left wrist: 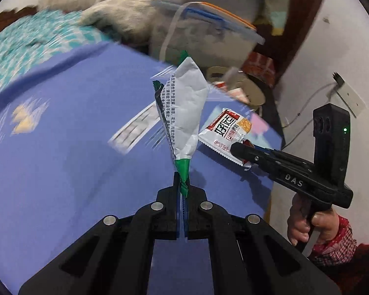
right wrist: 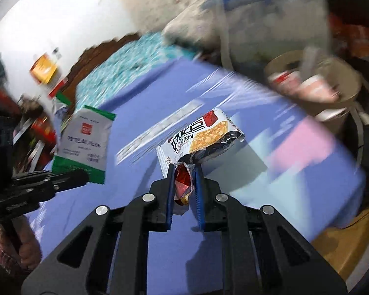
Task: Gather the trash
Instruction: 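Carry the packet and cracker wrapper to the beige bin and open both tools, then move both tools away from the bin back over the bedspread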
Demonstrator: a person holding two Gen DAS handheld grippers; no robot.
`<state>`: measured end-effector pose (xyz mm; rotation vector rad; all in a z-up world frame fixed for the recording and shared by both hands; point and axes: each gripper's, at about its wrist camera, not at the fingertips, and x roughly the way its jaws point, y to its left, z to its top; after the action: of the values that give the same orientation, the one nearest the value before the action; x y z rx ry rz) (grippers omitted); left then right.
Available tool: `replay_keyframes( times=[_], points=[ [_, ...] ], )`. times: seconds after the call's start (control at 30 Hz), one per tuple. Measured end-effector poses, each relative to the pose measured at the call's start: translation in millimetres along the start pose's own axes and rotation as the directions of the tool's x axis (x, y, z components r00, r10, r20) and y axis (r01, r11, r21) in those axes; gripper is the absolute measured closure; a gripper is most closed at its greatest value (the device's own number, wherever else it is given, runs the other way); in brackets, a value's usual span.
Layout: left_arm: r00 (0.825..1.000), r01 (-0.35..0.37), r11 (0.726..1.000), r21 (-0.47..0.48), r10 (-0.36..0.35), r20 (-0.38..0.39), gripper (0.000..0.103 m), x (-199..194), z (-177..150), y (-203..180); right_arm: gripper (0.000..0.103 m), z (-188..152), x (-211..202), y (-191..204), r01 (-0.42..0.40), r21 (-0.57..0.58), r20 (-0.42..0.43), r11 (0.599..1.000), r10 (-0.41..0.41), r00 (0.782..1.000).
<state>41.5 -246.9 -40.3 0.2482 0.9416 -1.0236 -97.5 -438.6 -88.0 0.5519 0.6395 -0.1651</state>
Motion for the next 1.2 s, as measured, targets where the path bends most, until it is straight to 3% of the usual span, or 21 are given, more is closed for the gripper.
replay_keyframes(
  times=[0.23,0.33,0.57,0.6,0.63,0.67,0.73,0.8,1.0,1.2],
  points=[
    [0.991,0.127,0.981,0.144,-0.120,-0.053,0.102,85.1,114.8,-70.7,0.085,79.8,-20.6,-130.5,0.134,0.178,0.133,0.975,-0.159,0.978],
    [0.987,0.151,0.969,0.197,-0.136,-0.088,0.102,138.4,162.8,-106.5,0.085,109.9,-6.5,-175.3,0.204,0.211,0.101,0.956,-0.229,0.968],
    [0.978,0.163,0.964,0.208,-0.130,-0.164,0.098,232.2,214.8,-141.3,0.082,149.9,31.7,-223.1,0.308,0.152,-0.014,0.939,-0.310,0.951],
    [0.978,0.154,0.966,0.208,-0.119,-0.172,0.092,241.5,216.9,-142.5,0.080,148.1,36.0,-221.8,0.311,0.154,-0.024,0.938,-0.312,0.950],
    [0.979,0.138,0.968,0.211,-0.100,-0.179,0.061,250.7,218.1,-143.7,0.073,144.8,41.9,-219.6,0.314,0.162,-0.031,0.936,-0.313,0.949],
    [0.984,0.103,0.971,0.216,-0.067,-0.168,0.038,256.6,219.4,-144.4,0.056,142.3,41.3,-221.7,0.317,0.173,-0.027,0.933,-0.317,0.948],
    [0.994,0.043,0.973,0.226,-0.020,-0.106,0.031,254.5,221.3,-143.2,0.022,135.2,32.8,-221.0,0.325,0.191,0.004,0.926,-0.332,0.943],
    [0.995,0.056,0.973,0.225,-0.036,-0.090,0.031,246.9,221.6,-139.9,0.022,134.3,19.1,-217.6,0.325,0.201,0.077,0.924,-0.346,0.935],
    [1.000,0.018,0.974,0.226,-0.022,0.015,0.031,196.4,208.1,-121.4,0.022,123.8,-18.2,-191.3,0.312,0.230,0.180,0.922,-0.356,0.917],
    [0.994,-0.066,0.985,0.158,0.050,0.102,0.023,123.1,142.8,-74.0,0.022,83.9,-39.3,-133.3,0.235,0.274,0.238,0.933,-0.302,0.923]
  ],
)
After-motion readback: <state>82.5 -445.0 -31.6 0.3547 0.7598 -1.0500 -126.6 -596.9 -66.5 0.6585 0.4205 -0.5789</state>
